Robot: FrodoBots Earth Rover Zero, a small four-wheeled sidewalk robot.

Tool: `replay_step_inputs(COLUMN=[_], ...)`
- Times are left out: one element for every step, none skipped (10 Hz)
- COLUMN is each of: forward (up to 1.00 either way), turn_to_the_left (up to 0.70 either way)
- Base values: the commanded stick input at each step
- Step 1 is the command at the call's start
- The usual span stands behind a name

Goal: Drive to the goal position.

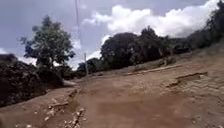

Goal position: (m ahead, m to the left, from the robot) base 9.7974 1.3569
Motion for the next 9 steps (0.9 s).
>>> replay_step_inputs(forward=[0.70, 0.70, 0.70, 0.70, 0.70, 0.70, 0.70, 0.70, 0.70], turn_to_the_left=[0.00, 0.00, 0.10, 0.22, 0.27, 0.21, 0.00, 0.00, 0.00])
